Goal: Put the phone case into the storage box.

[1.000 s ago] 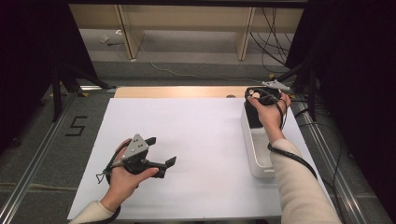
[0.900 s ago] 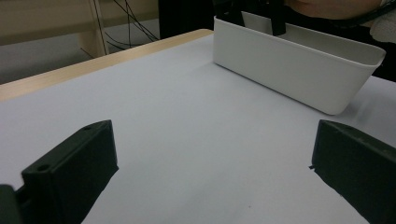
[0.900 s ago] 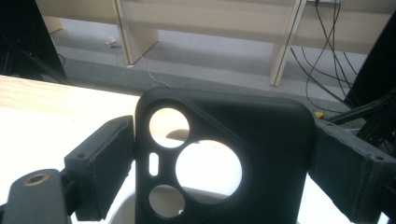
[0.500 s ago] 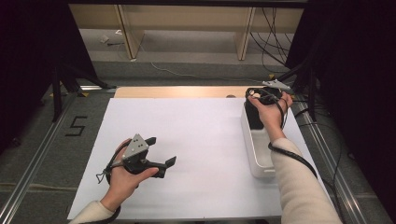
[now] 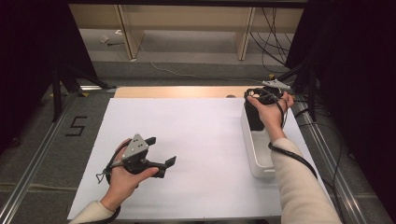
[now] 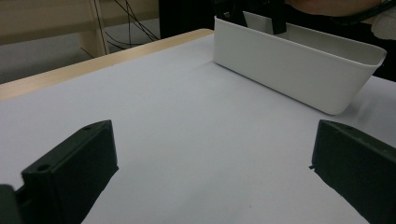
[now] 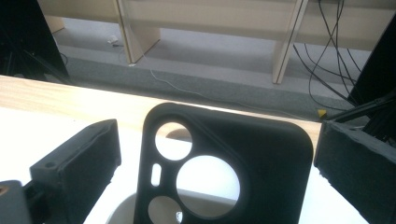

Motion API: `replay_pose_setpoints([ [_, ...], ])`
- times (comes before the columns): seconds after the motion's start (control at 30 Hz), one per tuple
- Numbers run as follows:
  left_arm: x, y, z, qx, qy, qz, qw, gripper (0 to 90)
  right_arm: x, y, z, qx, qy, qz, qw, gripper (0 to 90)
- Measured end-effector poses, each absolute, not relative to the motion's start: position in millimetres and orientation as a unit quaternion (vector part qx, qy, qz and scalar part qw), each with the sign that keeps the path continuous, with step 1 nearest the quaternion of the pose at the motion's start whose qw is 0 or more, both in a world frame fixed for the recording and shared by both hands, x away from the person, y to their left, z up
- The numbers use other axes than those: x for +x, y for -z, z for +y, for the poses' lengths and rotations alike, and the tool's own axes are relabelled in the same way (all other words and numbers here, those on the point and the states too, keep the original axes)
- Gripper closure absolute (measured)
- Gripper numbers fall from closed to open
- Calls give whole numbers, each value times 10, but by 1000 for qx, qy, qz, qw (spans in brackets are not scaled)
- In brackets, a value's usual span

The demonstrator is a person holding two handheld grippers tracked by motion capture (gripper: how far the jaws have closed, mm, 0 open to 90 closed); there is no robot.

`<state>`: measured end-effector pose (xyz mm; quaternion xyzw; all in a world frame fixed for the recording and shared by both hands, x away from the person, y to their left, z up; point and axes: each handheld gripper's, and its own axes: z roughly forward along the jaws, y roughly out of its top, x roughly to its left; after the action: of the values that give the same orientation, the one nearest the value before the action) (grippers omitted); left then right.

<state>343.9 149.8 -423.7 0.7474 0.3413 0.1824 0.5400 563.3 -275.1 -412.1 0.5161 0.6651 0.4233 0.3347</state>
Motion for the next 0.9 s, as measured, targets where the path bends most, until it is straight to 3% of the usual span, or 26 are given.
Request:
replay_pose_setpoints([
  [0.53, 3435, 4234, 1494, 747, -184, 342, 540, 0, 5541, 3982, -2755, 501, -440, 664, 339, 10],
  [0.9, 3435, 4236, 1492, 747, -185, 343, 539, 0, 5412, 3864, -2742, 489, -456, 662, 338, 71],
])
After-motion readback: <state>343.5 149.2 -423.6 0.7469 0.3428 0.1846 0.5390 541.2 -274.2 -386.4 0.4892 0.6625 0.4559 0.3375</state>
